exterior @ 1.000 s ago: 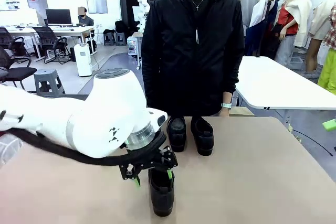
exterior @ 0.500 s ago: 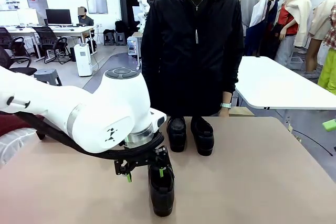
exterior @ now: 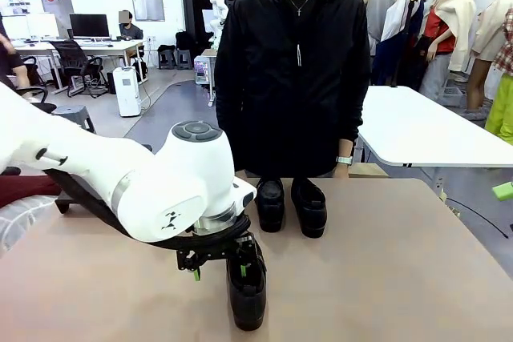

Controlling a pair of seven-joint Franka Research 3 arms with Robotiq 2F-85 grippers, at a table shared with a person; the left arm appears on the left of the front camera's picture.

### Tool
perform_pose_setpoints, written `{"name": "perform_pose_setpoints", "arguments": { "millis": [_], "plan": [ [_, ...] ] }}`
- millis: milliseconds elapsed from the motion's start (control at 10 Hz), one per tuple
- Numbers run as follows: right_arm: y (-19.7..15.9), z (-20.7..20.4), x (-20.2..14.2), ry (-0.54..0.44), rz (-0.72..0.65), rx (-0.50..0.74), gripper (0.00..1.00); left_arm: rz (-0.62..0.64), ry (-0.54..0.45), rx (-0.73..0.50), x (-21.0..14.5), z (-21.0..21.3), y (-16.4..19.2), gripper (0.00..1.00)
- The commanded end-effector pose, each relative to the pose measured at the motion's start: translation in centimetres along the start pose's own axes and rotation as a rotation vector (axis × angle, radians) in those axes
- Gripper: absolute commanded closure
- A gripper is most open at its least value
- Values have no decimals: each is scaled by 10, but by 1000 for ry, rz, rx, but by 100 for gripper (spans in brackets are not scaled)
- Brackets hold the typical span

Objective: Organize the shoes by placing them on the stand.
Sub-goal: Place the Shoe from the middle of the table onto the Shoes Stand.

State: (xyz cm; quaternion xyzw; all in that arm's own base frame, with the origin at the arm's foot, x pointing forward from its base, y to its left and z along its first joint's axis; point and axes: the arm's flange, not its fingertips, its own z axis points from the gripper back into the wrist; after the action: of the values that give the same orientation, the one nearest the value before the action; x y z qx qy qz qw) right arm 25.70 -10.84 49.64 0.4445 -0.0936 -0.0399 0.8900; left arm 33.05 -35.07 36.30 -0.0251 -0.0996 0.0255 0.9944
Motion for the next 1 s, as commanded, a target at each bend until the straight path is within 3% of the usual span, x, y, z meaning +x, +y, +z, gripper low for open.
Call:
{"name": "perform_pose_setpoints", "arguments": {
  "millis": [0, 100, 900],
  "plan": [
    [-1, 3, -2, 5, 20, -1, 0, 17, -39, 16, 4, -8, -10, 79],
    [-1, 3, -2, 5, 20, -1, 0, 20, -38, 22, 4, -10, -11, 100],
    [-1, 3, -2, 5, 20, -1, 0, -28, -63, 11, -3, -6, -8, 100]
  ]
}}
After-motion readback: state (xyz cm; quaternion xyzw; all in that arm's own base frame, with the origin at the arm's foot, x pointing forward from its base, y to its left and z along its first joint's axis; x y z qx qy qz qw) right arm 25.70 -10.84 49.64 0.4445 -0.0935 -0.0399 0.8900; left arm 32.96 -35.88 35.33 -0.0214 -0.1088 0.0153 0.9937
